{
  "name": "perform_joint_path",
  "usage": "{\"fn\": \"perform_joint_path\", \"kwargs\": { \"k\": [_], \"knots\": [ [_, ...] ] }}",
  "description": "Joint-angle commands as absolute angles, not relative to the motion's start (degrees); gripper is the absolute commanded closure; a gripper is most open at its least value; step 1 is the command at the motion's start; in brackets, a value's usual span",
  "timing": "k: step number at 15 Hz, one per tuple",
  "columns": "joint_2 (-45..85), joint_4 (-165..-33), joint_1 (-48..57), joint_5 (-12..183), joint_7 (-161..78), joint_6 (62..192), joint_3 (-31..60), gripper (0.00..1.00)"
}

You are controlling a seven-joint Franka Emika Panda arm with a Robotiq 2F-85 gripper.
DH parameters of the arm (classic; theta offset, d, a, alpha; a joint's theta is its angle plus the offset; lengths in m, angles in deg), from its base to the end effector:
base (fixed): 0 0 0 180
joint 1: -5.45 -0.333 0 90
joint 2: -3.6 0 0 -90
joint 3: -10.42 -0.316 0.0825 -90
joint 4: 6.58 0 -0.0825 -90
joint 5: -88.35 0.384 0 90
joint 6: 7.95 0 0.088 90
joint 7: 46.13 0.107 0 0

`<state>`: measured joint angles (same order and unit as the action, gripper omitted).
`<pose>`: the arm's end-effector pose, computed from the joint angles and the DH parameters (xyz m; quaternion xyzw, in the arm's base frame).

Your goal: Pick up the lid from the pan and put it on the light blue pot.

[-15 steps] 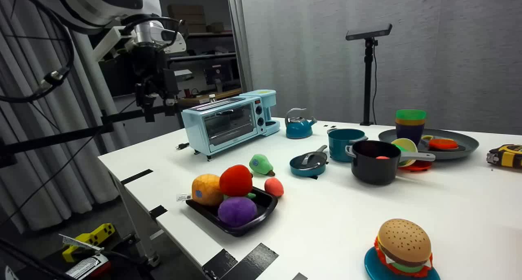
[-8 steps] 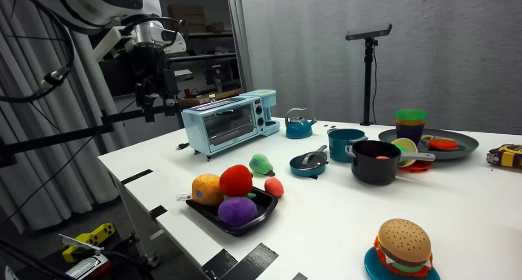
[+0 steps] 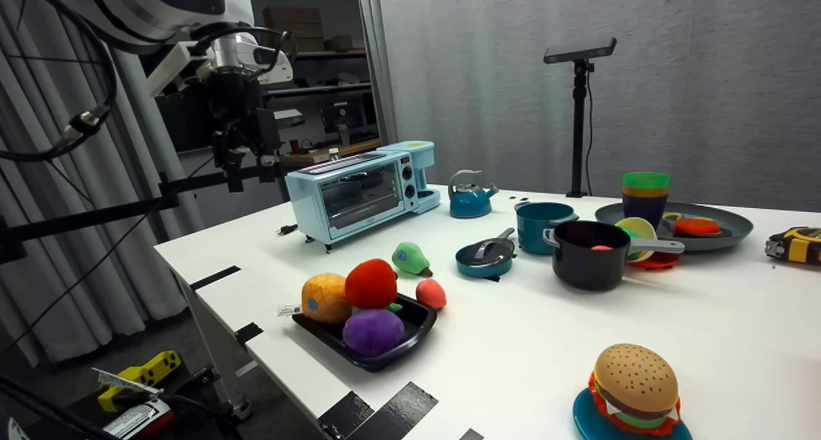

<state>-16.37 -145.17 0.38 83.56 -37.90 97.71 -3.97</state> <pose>0.3874 0.1313 0.4190 0.9846 0.1006 -0.0964 0.1060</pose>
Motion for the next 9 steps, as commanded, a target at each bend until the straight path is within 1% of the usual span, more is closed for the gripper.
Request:
{"fn": "perform_joint_path", "kwargs": {
  "k": [1,9],
  "knots": [
    [-16.22,-145.10,-0.97,83.15,-37.51,97.60,-2.72,0.00],
    [-15.57,-145.15,-0.30,83.82,-37.59,100.14,-1.28,0.00]
  ]
}}
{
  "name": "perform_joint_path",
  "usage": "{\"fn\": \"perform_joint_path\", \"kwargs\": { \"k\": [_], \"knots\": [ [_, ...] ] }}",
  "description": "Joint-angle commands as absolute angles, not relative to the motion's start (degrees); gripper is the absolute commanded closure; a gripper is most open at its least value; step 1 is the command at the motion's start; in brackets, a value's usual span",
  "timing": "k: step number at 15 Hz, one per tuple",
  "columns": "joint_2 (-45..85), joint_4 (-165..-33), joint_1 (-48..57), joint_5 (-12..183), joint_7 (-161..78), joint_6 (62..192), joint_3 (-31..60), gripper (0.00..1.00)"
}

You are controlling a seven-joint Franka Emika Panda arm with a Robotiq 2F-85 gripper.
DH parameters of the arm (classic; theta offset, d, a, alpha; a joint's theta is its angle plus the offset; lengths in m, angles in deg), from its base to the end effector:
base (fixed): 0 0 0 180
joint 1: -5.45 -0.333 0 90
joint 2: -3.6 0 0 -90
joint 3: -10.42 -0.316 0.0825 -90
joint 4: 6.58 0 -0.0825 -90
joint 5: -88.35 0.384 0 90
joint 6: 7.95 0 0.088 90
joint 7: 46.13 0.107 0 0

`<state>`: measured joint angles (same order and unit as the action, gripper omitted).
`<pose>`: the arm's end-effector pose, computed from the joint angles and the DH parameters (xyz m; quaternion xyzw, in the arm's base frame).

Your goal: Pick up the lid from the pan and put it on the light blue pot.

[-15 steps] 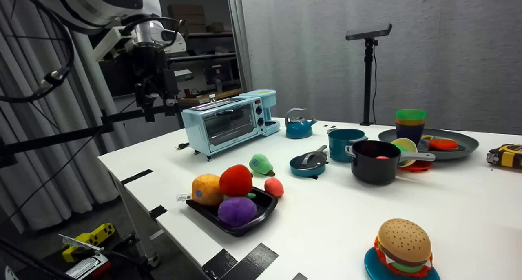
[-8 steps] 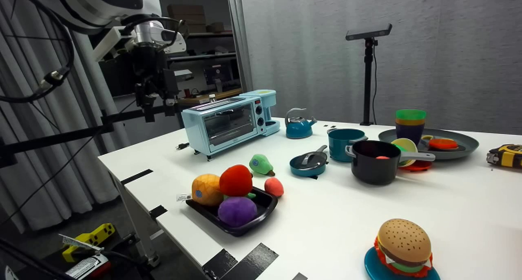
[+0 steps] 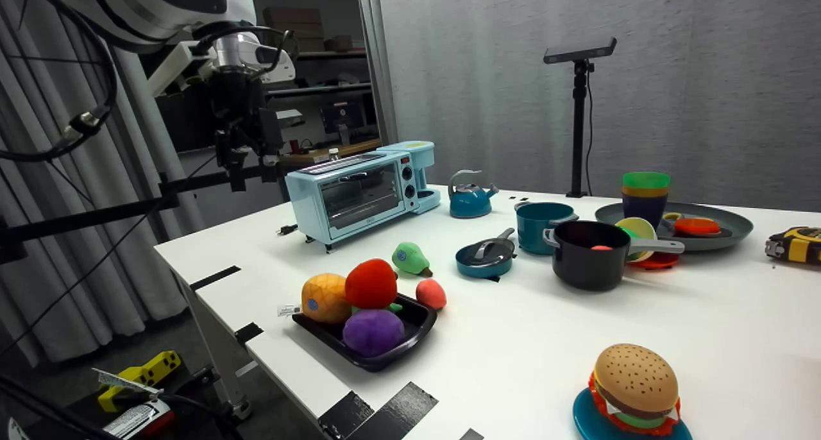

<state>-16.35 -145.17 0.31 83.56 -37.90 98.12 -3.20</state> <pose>0.3897 0.1268 0.4197 0.9857 0.0955 -0.0937 0.1023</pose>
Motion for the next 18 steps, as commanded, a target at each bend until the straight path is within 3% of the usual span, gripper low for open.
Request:
{"fn": "perform_joint_path", "kwargs": {
  "k": [1,18],
  "knots": [
    [-15.27,-145.14,-0.03,83.81,-37.50,100.92,-0.77,0.00],
    [-5.03,-143.67,7.72,82.04,-39.36,128.55,10.88,0.00]
  ]
}}
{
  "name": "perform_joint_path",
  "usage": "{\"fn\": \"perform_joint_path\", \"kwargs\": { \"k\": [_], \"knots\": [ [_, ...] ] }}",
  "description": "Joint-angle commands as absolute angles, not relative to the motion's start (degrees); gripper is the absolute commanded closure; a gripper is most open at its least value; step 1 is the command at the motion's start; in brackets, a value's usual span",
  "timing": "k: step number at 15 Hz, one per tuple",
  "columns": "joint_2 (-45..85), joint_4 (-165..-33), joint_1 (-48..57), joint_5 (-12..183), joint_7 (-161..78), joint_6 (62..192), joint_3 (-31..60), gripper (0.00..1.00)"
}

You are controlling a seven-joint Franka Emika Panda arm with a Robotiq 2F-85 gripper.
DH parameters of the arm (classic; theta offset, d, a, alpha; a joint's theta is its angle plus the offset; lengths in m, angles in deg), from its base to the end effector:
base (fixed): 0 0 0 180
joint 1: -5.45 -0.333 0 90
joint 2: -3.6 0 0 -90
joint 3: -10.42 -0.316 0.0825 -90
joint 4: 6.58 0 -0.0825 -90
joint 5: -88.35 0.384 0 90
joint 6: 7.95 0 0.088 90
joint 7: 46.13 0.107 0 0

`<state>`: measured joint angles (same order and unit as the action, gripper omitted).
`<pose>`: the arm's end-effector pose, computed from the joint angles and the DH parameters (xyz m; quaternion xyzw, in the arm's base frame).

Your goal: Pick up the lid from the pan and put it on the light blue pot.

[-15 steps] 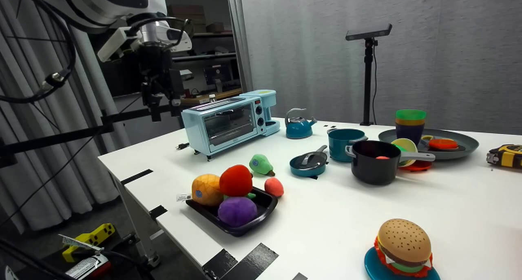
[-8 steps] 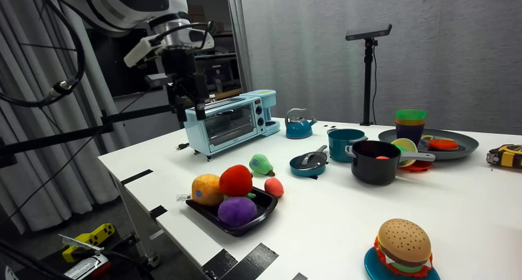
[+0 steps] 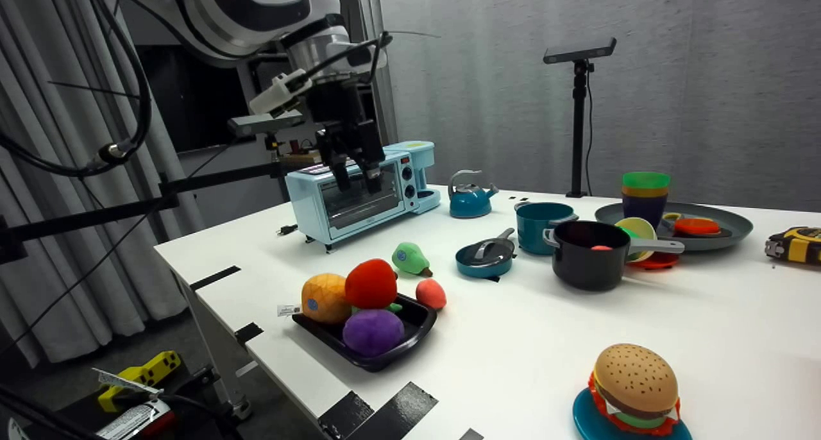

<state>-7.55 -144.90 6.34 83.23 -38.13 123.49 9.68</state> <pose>0.4714 -0.0032 0.3926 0.9977 -0.0428 0.0395 0.0332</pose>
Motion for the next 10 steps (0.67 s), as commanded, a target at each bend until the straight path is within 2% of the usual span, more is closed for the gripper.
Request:
{"fn": "perform_joint_path", "kwargs": {
  "k": [1,4,10],
  "knots": [
    [-4.23,-143.44,8.12,81.88,-39.76,130.51,11.38,0.00],
    [-2.16,-142.51,9.17,80.55,-40.61,134.57,12.51,0.00],
    [-2.55,-143.05,8.78,81.58,-39.81,133.70,12.52,0.00]
  ]
}}
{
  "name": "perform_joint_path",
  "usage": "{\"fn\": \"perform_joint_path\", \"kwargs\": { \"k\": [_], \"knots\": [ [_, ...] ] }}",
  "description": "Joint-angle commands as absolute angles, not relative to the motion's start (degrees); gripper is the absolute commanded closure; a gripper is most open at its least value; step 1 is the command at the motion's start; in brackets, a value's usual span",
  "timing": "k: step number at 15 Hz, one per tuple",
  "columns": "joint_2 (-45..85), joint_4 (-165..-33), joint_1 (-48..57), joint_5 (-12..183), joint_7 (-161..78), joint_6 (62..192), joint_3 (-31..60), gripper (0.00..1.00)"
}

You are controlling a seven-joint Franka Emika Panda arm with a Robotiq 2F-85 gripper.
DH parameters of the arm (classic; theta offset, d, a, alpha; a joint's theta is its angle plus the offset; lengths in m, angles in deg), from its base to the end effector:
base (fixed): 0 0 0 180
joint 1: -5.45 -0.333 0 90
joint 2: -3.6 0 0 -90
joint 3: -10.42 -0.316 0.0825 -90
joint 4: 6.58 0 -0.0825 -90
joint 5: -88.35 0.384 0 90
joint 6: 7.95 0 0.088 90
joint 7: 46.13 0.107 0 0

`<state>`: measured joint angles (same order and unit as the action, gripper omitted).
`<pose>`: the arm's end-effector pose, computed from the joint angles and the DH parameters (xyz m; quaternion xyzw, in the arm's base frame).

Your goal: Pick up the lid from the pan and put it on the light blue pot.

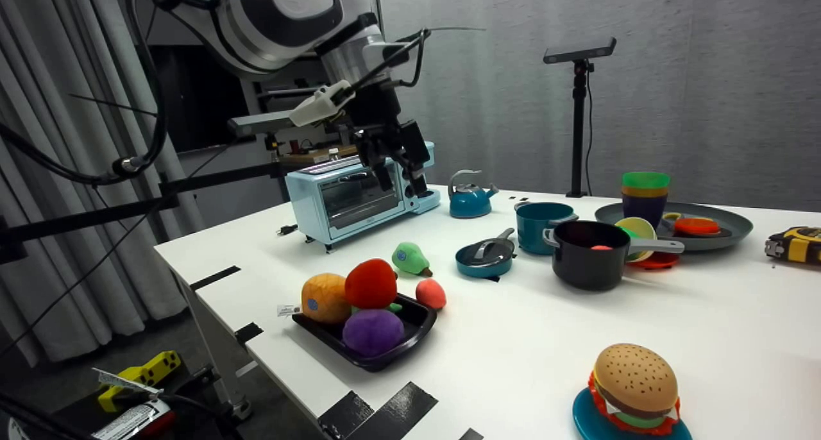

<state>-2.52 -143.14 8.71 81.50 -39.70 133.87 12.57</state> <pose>0.4993 -0.0470 0.3821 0.9925 -0.0597 0.0994 0.0385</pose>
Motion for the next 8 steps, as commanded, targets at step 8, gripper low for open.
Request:
{"fn": "perform_joint_path", "kwargs": {
  "k": [8],
  "knots": [
    [1.06,-140.45,9.29,78.05,-37.56,135.20,12.26,0.00]
  ]
}}
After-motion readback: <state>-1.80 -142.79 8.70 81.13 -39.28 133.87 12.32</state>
